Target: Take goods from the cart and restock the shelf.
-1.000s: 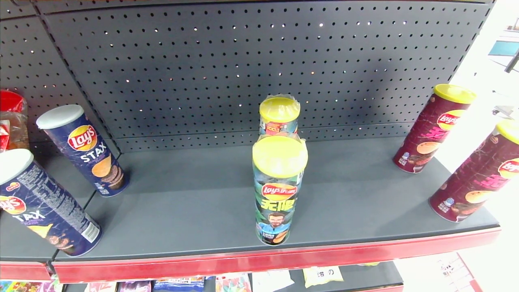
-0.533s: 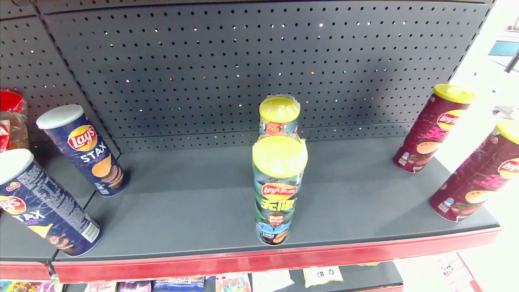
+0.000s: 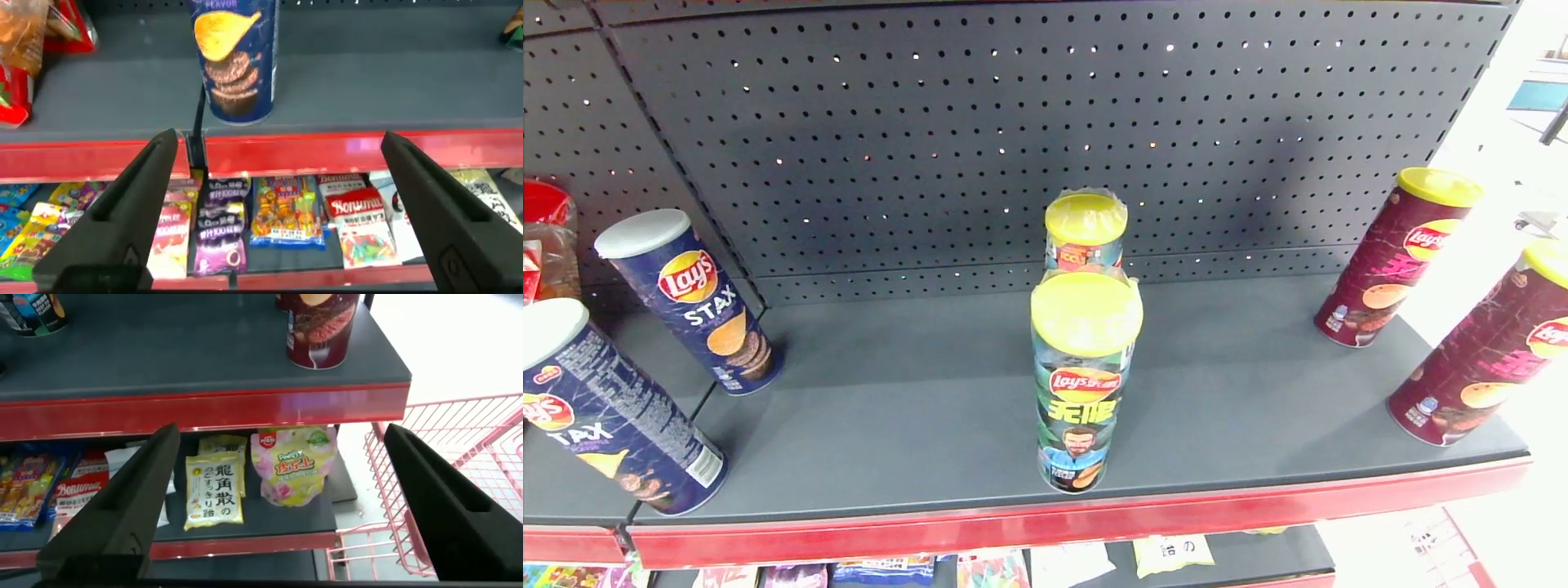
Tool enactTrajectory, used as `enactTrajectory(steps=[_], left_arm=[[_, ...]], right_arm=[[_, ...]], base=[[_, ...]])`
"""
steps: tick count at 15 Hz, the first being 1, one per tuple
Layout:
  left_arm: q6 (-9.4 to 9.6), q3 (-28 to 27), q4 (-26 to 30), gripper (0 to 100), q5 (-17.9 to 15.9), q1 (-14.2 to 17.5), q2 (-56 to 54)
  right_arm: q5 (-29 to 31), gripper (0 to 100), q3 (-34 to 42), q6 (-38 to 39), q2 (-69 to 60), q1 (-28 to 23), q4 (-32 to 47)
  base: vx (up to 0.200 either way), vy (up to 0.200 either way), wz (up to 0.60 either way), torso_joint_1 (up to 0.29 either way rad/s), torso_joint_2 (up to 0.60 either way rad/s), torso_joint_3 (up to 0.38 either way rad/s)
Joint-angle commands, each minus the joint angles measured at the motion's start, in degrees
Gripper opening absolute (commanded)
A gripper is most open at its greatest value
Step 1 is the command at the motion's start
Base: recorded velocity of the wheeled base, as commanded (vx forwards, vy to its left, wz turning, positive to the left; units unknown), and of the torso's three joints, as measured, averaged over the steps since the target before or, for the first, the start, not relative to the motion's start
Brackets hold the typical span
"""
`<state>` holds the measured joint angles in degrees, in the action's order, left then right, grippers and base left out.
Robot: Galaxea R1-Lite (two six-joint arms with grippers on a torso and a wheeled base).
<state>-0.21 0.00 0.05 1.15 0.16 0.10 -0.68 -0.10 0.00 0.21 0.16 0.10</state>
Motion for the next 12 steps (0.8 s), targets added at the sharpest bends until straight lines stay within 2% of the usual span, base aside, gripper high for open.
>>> enactTrajectory(steps=[1,2,7,10,12], left_arm=[[0.03,0.0,0.0,100,0.0,0.0,-0.1],[-0.06,0.0,0.0,100,0.0,0.0,-0.1],[-0.06,0.0,0.0,100,0.0,0.0,-0.1],[-0.06,0.0,0.0,100,0.0,0.0,-0.1],[-0.06,0.0,0.0,100,0.0,0.0,-0.1]], right_arm=[[0.0,100,0.0,0.0,-0.1,0.0,0.0],[0.0,100,0.0,0.0,-0.1,0.0,0.0],[0.0,100,0.0,0.0,-0.1,0.0,0.1],[0.0,100,0.0,0.1,-0.1,0.0,0.0],[0.0,100,0.0,0.0,-0.1,0.0,0.0]], base=[[-0.200,0.000,0.00,0.022,0.00,0.002],[-0.200,0.000,0.00,0.002,0.00,0.002],[0.000,0.000,0.00,0.000,0.00,0.000],[0.000,0.000,0.60,0.007,0.00,0.002],[0.000,0.000,0.00,0.000,0.00,0.000]])
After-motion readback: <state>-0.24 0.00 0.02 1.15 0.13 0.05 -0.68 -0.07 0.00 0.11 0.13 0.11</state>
